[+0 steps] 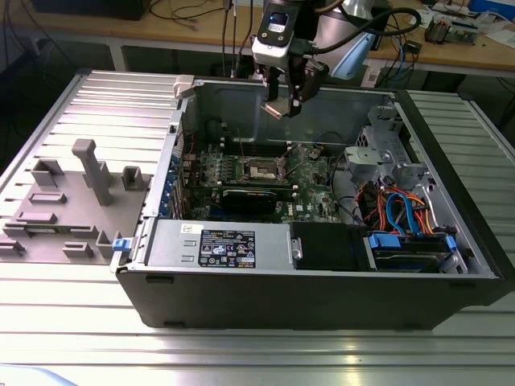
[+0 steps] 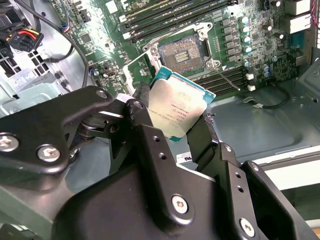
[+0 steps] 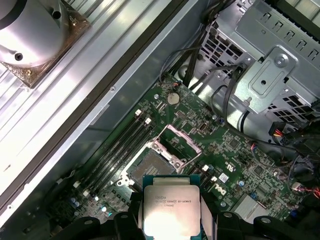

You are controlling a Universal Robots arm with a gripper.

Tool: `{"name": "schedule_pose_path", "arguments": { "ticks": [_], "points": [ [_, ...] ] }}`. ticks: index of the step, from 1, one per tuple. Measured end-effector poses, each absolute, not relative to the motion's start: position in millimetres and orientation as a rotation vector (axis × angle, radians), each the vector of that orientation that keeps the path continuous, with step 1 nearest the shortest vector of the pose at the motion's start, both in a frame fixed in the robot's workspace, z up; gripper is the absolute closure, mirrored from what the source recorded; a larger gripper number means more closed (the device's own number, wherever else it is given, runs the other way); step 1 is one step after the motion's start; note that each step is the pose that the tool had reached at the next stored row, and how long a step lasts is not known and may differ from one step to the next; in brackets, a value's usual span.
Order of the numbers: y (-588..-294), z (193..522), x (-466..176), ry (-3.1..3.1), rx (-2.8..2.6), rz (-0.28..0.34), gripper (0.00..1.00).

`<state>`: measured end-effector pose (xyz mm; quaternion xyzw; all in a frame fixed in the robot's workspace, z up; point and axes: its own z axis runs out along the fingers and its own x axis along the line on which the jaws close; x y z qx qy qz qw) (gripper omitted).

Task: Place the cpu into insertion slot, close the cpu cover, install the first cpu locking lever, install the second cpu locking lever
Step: 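Place the cpu into insertion slot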

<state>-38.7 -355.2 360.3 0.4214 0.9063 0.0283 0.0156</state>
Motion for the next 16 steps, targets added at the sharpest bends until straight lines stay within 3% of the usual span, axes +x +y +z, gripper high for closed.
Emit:
{"name": "schedule_pose_path", "arguments": {
  "ticks": [16],
  "points": [
    [-355.2, 360.1, -38.7, 2.773, 1.403, 0.086, 0.46]
  ]
}}
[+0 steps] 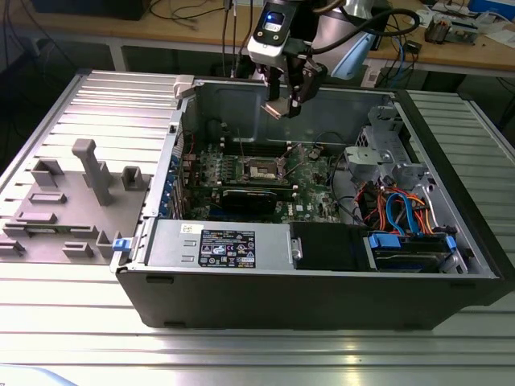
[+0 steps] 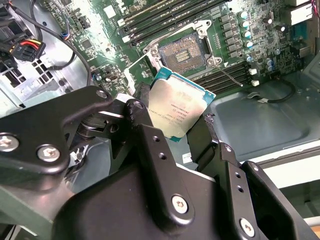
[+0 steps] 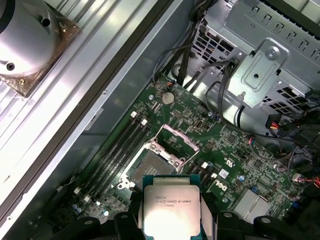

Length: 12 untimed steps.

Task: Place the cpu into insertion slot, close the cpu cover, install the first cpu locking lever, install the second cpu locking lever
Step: 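Place the cpu into insertion slot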

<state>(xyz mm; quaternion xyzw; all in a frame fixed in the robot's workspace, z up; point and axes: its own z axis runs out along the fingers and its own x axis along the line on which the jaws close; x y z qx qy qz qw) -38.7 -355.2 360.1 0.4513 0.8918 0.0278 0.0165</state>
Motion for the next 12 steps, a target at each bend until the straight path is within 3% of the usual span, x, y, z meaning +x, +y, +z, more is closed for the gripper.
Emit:
{"name": "schedule_pose_path", "arguments": {
  "ticks": [12],
  "points": [
    [-355.2, 360.1, -38.7, 2.769, 1.409, 0.086, 0.46]
  ]
}}
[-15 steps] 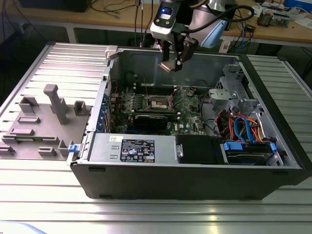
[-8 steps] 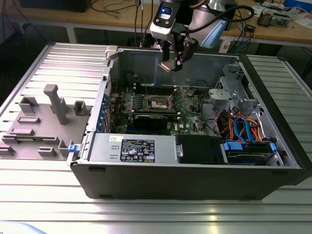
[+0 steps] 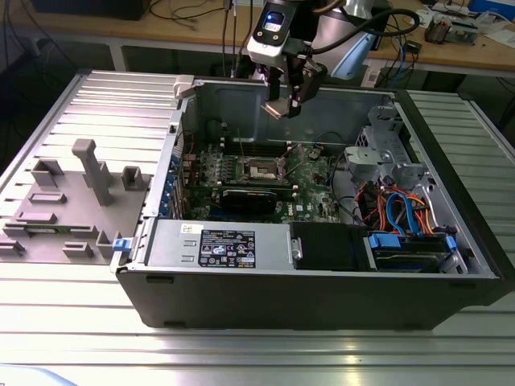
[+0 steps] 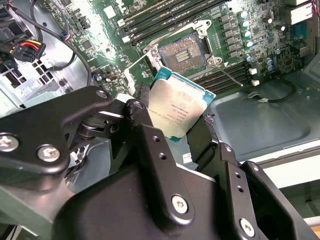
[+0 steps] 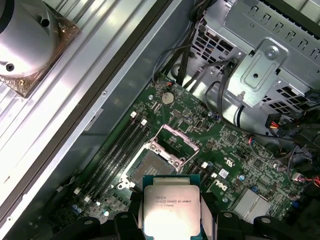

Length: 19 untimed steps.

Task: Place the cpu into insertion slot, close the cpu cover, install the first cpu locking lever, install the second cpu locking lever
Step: 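Place the cpu into insertion slot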

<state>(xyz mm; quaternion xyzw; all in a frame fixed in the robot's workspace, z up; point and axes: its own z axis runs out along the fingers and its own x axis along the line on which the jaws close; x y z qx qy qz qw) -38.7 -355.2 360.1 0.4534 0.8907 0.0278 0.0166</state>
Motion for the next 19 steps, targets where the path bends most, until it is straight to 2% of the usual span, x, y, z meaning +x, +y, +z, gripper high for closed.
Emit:
{"name": "schedule_pose_path", "arguments": {
  "ticks": [19],
  "points": [
    [-355.2, 360.0, -38.6, 2.706, 1.523, 0.084, 0.46]
  ]
}}
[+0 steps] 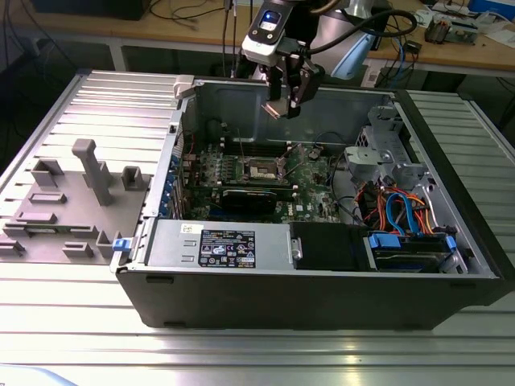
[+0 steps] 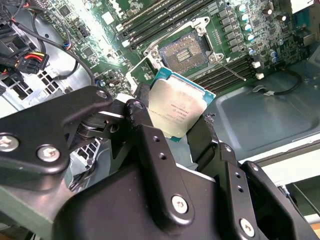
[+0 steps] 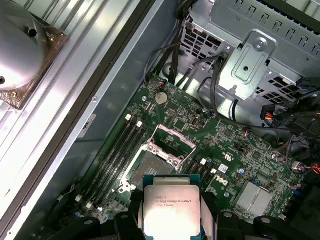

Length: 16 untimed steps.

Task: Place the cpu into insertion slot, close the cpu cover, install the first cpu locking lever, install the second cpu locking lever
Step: 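Place the cpu into insertion slot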

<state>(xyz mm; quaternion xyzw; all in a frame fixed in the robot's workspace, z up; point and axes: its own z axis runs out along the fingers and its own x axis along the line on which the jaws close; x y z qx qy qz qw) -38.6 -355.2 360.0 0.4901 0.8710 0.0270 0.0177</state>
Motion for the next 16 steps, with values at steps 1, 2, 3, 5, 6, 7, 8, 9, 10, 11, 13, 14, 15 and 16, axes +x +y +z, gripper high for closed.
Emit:
{"name": "schedule_pose_path", "arguments": {
  "ticks": [1, 2, 3, 5, 6, 7, 8, 9, 10, 11, 13, 14, 15, 16],
  "points": [
    [-355.2, 359.9, -38.6, 2.706, 1.523, 0.084, 0.46],
    [-355.2, 359.9, -38.6, 2.706, 1.523, 0.084, 0.46],
    [-355.2, 360.0, -38.6, 2.705, 1.524, 0.084, 0.46],
    [-355.2, 360.0, -38.6, 2.703, 1.527, 0.084, 0.46],
    [-355.2, 359.9, -38.6, 2.7, 1.532, 0.084, 0.46],
    [-355.2, 360.0, -38.6, 2.697, 1.538, 0.084, 0.46],
    [-355.2, 359.9, -38.6, 2.69, 1.55, 0.083, 0.46],
    [-355.2, 359.9, -38.6, 2.683, 1.562, 0.083, 0.46],
    [-355.2, 360.0, -38.6, 2.679, 1.567, 0.083, 0.46],
    [-355.2, 360.0, -38.6, 2.674, 1.577, 0.083, 0.46],
    [-355.2, 360.0, -38.6, 2.663, 1.593, 0.082, 0.46],
    [-355.2, 360.0, -38.6, 2.663, 1.594, 0.082, 0.46],
    [-355.2, 360.0, -38.6, 2.663, 1.594, 0.082, 0.46],
    [-355.2, 359.9, -38.6, 2.663, 1.595, 0.082, 0.46]
  ]
}}
